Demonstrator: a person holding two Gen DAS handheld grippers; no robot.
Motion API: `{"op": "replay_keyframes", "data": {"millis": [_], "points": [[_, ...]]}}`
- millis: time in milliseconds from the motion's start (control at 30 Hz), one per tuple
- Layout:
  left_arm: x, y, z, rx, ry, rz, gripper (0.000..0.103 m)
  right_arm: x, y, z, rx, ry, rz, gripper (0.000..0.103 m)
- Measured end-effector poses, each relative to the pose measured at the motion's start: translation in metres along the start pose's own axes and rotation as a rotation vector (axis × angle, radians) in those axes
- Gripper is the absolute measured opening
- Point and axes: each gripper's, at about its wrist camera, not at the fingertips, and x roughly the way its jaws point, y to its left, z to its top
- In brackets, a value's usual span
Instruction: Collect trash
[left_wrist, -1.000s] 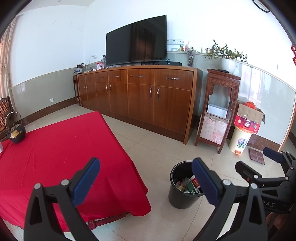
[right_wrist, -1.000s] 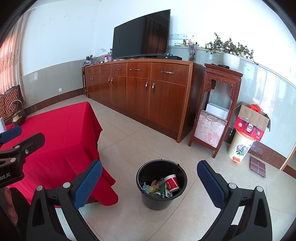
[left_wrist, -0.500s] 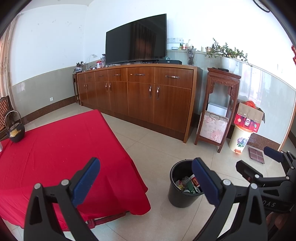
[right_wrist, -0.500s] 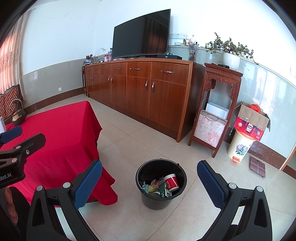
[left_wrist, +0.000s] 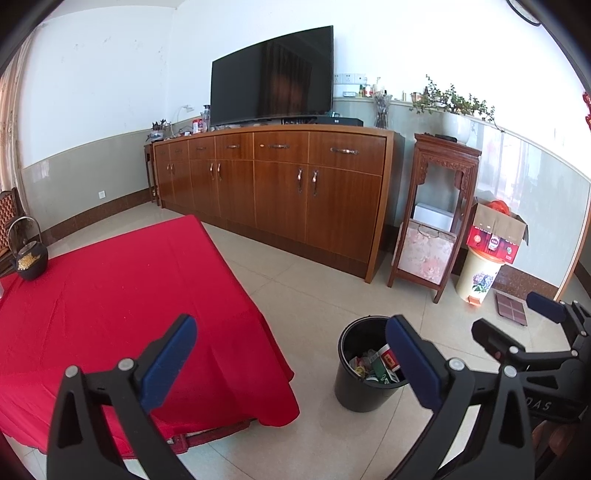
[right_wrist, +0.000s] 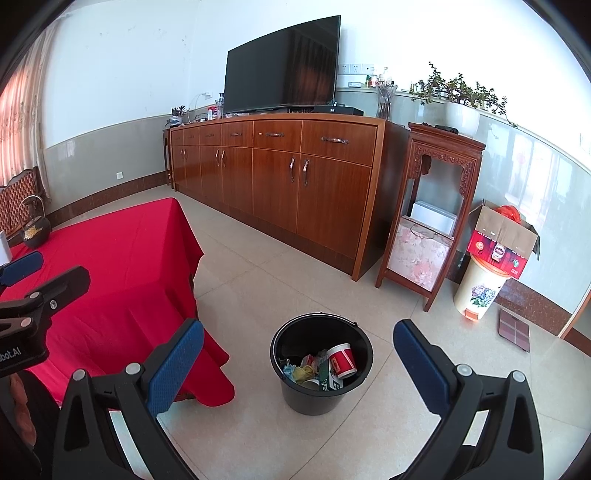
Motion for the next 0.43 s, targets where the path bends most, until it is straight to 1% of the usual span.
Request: {"op": "replay_keyframes", "data": {"millis": [100, 200, 433], "points": [[0.0022, 0.0001, -0.0016, 0.006, 0.009, 0.006, 0.103, -0.0001, -0.0001, 0.0, 0.0, 0.0, 0.001, 0.103], [0.005, 0.0002, -0.0028, 0.004, 0.03, -0.025, 0.103, 0.0003, -0.0002, -0.0001, 0.0, 0.001, 0.001, 0.103], [0.0056, 0.0012, -0.0038, -0.003, 0.031, -0.045, 0.103, 0.001, -0.0012, 0.0003, 0.005, 0.005, -0.002, 0.103]]}}
